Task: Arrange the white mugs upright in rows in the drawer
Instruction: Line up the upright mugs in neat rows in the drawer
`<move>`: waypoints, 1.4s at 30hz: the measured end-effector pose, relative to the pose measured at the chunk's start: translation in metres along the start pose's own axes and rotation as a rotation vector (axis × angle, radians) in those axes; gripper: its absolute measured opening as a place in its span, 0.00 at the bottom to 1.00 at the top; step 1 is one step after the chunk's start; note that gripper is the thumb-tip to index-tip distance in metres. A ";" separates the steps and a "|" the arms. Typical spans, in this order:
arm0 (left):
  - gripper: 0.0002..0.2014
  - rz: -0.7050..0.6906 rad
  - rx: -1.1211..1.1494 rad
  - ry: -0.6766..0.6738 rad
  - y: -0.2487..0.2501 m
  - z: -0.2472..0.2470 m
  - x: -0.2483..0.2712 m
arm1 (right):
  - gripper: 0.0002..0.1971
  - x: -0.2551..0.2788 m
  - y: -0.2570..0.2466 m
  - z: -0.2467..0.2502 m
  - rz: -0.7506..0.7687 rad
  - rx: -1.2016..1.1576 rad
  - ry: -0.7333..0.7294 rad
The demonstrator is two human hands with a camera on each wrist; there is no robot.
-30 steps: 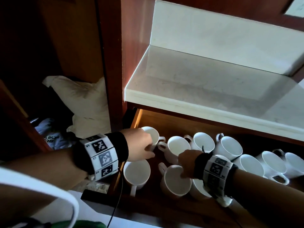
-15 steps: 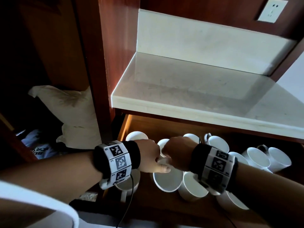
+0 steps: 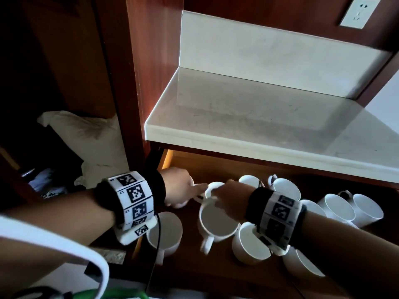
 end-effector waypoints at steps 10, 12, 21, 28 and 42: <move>0.31 -0.010 -0.159 0.046 -0.034 -0.017 -0.002 | 0.14 -0.038 -0.032 -0.053 0.223 0.130 -0.247; 0.32 -0.013 -0.154 0.048 -0.036 -0.018 0.000 | 0.14 -0.042 -0.035 -0.055 0.252 0.156 -0.268; 0.28 0.023 -0.148 0.038 -0.035 -0.026 0.007 | 0.15 -0.046 -0.037 -0.061 0.350 0.196 -0.245; 0.26 -0.049 -0.152 0.022 -0.025 -0.032 0.004 | 0.20 -0.031 -0.021 -0.038 0.139 -0.066 -0.124; 0.32 -0.332 -0.173 -0.073 0.030 -0.026 -0.018 | 0.19 0.038 0.070 -0.055 -0.227 0.101 -0.348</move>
Point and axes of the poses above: each hand's wrist, its own x-axis away from the middle knuckle, its own z-axis out of the back of the hand, y = z × x, the point moved 1 cm from there along -x, towards the middle knuckle, and after that the axes turned 11 degrees about y, right-handed, at the moved point
